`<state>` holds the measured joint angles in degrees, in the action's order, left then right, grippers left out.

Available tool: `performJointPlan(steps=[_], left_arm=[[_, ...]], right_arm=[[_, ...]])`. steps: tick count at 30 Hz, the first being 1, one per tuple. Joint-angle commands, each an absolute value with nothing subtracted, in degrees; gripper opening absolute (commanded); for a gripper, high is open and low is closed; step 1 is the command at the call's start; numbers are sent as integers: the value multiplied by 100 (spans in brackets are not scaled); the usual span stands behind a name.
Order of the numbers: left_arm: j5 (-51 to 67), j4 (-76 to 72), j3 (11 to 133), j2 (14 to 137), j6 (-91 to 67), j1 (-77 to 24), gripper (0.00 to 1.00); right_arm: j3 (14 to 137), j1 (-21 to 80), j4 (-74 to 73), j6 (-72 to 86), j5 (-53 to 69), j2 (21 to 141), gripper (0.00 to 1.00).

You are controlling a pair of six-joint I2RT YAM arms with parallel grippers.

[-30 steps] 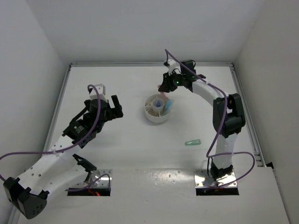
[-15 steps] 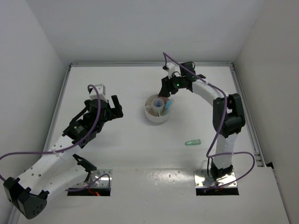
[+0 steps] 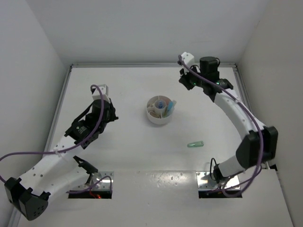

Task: Sort the stationery into containers
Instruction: Pick up the stationery from the center of the board.

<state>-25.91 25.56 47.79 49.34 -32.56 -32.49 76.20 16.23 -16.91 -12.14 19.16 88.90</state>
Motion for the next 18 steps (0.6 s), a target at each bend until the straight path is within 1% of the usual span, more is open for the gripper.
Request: performJointPlan(steps=[1,2,3,4,5,6,7,9,10,11,15,18], left_arm=[[-2453,2329,5053,5202,-3147,-3146,0],[-2400,2329,5184,5290,-3086,-3146,0],[-2399,2329,5246,5369,-3085,-3094,10],[-2399,2277,5299,5518,-3033,-3094,25],[-2399,2276,5300,5580,-3032,-3042,43],[-2330,2215,5300,5633,-3032,-2954,74],[-2225,2215,5300,5634,-3032,-2866,78],[-1709,2145,5248,5704,-3032,-2647,80],[-1627,2145,5247,5704,-2980,-2559,81],[-1626,2145,5186,5704,-2979,-2505,81],[-1679,2092,5071,5581,-2979,-2505,81],[-1627,2092,5071,5581,-2927,-2505,81]], right_arm=[[7322,1547,-3285,-3062,1501,8385,1],[7260,1547,-3844,-3476,1581,8333,13],[7190,1547,-4415,-4220,1678,8332,22],[6972,1547,-5439,-4541,1844,8332,32],[6770,1608,-5719,-4770,1846,8332,42],[6515,1687,-5809,-4955,1846,8228,54],[5947,1687,-5714,-5035,1846,8096,59],[5487,1740,-5468,-5089,1924,7824,68],[5189,1740,-5301,-5167,1925,7657,68],[5107,1740,-5300,-5229,1873,7655,69],[4808,1793,-5361,-5493,1819,7717,69],[4369,1916,-4723,-5572,1495,7717,69]])
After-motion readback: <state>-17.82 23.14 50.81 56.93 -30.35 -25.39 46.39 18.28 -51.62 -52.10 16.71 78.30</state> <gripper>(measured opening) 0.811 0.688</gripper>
